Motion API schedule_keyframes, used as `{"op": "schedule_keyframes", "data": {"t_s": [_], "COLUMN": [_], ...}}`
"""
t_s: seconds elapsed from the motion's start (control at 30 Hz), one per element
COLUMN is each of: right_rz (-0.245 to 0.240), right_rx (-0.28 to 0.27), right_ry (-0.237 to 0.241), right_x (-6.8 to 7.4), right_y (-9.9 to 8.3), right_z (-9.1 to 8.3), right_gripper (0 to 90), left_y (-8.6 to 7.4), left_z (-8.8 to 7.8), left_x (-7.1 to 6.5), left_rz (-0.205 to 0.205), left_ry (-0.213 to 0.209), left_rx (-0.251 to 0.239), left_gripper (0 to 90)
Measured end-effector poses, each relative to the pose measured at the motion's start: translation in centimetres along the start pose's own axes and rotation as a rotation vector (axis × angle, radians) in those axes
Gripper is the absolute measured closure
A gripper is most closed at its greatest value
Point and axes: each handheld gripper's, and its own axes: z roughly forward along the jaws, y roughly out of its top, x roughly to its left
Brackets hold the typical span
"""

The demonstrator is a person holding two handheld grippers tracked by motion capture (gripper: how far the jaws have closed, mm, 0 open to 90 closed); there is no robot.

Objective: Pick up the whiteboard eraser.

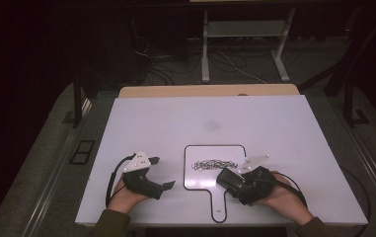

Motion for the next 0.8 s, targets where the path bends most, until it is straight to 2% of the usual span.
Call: {"op": "schedule_keyframes", "data": {"t_s": [0.13,0.43,0.8], "right_rz": [-0.002,-0.022,-0.043], "right_rx": [0.011,0.026,0.036], "right_ry": [-0.001,-0.006,-0.006], "right_x": [0.08,0.47,0.49], "right_y": [-0.02,0.01,0.07], "right_z": [0.09,0.31,0.22], "right_gripper": [23.7,34.9,37.4], "left_y": [-0.01,0.00,0.01], "left_z": [0.01,0.00,0.01], "left_x": [0.01,-0.01,-0.02], "left_rz": [-0.001,0.001,0.001], "left_ry": [0.001,-0.001,-0.003], "left_rx": [0.001,0.006,0.006], "left_gripper": [0.0,0.0,0.0]}}
